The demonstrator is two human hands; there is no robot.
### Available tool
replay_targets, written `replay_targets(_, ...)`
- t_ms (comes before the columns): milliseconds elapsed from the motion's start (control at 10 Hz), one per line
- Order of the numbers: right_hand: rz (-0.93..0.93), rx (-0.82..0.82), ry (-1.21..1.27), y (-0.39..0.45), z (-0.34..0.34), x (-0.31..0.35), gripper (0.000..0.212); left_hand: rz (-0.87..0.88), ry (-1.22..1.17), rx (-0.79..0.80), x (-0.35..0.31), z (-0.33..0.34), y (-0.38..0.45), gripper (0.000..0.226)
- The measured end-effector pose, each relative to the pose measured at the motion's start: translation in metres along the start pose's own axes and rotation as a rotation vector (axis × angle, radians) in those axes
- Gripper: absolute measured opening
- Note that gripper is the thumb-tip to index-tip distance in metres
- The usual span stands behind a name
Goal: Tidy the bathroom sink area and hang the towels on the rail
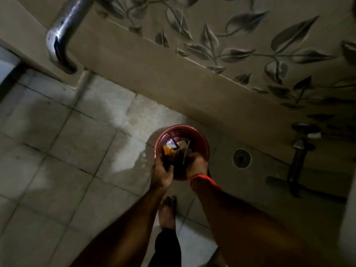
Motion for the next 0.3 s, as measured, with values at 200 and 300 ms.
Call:
replay_targets(200,-0.172,0.061,-0.138,-0.044,-0.010,-0.003,0.034,0.139,0.066,-0.092,0.009,-0.031,-0.049,0.046)
replay_targets(300,-0.227,0.103,-0.036,-0.080,-0.037,0.022,0.038,0.315,0.066,-0.156,-0.023,-0.062,-0.089,0.040)
Point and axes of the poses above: each hand's wrist, its own y-axis towards the middle knuckle, its own z-axis out of the palm, x = y × z, the point moved 1 cm from there along y, towards the middle knuckle, and after that the axes turned 5 degrees about -x, right-handed, at the moved point
